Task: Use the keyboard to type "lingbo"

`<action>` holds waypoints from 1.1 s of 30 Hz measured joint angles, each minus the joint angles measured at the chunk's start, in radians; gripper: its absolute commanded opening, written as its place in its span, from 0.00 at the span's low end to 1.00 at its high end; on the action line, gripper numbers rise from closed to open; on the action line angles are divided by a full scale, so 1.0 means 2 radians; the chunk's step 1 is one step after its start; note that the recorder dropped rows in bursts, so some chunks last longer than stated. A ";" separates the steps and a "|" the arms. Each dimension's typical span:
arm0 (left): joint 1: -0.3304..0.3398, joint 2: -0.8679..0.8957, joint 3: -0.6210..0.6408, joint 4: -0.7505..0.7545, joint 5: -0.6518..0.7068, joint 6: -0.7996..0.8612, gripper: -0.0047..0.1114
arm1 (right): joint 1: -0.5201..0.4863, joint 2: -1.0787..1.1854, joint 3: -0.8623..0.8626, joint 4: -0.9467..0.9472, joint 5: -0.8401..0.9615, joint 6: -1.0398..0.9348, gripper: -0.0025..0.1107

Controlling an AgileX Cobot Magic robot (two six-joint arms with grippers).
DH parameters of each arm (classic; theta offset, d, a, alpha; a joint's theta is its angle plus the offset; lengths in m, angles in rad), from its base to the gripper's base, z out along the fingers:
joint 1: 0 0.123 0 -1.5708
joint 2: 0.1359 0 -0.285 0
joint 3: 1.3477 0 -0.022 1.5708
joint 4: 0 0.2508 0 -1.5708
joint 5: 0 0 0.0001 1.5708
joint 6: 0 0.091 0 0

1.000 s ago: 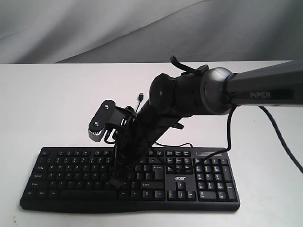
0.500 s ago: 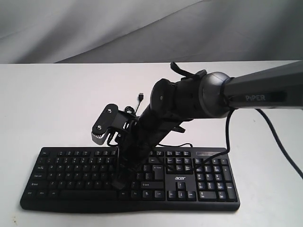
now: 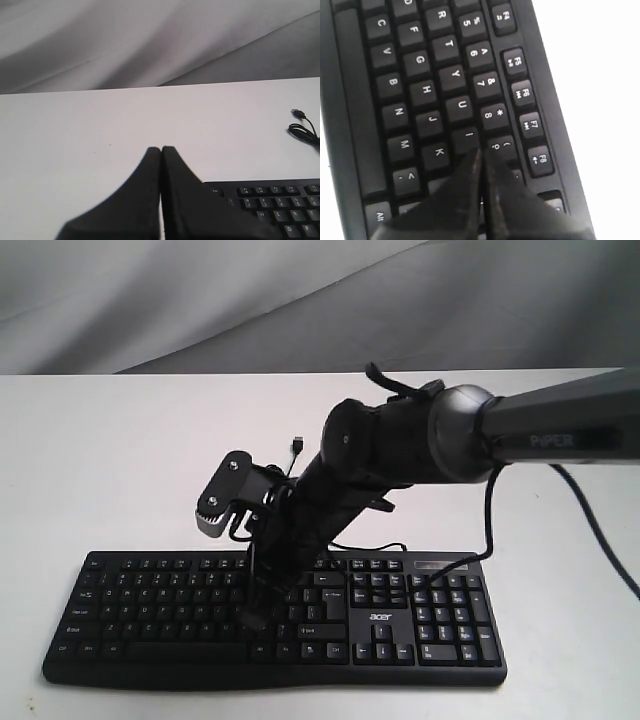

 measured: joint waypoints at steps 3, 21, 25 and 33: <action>0.000 0.000 0.000 0.000 0.000 0.000 0.04 | 0.000 -0.033 0.000 -0.001 0.005 0.001 0.02; 0.000 0.000 0.000 0.000 0.000 0.000 0.04 | -0.001 -0.371 0.000 -0.172 -0.051 0.211 0.02; 0.000 0.000 0.000 0.000 0.000 0.000 0.04 | -0.001 -0.415 0.000 -0.177 -0.049 0.221 0.02; 0.000 0.000 0.000 0.000 0.000 0.000 0.04 | -0.001 -0.479 0.000 -0.190 -0.062 0.223 0.02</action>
